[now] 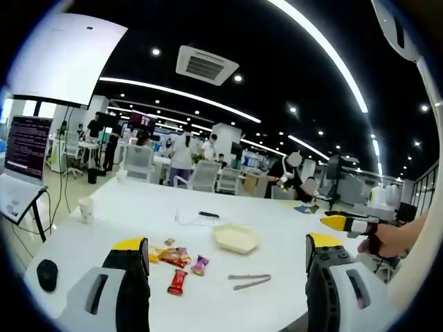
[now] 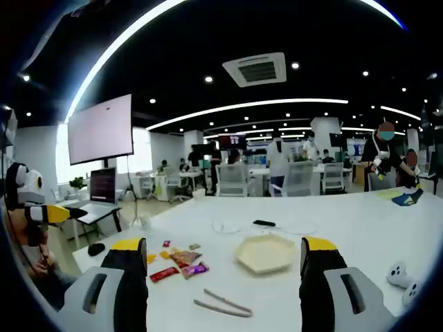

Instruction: Place the target food into the container with the food tongs after gripping and lifting it, then release it inside without dropping or visibly crushing the food.

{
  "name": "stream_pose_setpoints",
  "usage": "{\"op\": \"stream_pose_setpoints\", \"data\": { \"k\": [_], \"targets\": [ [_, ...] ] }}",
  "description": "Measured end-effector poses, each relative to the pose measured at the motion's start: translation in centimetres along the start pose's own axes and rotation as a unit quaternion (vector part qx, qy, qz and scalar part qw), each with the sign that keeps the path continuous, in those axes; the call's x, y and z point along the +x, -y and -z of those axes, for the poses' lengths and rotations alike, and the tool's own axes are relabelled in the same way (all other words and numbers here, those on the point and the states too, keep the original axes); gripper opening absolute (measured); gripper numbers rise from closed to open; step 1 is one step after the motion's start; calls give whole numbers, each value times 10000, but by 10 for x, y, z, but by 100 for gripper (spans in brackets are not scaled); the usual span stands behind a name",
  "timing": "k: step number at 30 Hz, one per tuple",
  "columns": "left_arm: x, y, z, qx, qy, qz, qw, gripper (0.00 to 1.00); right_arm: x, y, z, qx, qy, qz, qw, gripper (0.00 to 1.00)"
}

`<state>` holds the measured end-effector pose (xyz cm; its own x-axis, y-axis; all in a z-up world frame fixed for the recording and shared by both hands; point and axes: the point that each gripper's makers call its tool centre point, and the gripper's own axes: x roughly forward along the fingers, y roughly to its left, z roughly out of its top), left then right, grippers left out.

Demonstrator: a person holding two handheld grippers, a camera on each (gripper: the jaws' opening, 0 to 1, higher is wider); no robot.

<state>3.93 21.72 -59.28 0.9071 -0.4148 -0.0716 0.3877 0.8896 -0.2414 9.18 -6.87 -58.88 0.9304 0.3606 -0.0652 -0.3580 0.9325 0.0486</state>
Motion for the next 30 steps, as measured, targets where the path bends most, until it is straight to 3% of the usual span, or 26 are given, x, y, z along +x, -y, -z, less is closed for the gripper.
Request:
{"op": "stream_pose_setpoints", "data": {
  "k": [10, 13, 18, 30],
  "targets": [
    [28, 16, 0, 113, -43, -30, 9999, 97, 10, 41, 8, 96, -86, 155, 9998, 89],
    [34, 19, -6, 243, 31, -126, 9996, 98, 12, 48, 11, 142, -115, 185, 9997, 87],
    [36, 20, -9, 275, 20, -218, 9994, 98, 21, 53, 21, 212, -277, 186, 9992, 83],
    [43, 19, -9, 282, -15, -281, 9992, 97, 25, 51, 23, 194, -272, 94, 9994, 82]
  ]
}}
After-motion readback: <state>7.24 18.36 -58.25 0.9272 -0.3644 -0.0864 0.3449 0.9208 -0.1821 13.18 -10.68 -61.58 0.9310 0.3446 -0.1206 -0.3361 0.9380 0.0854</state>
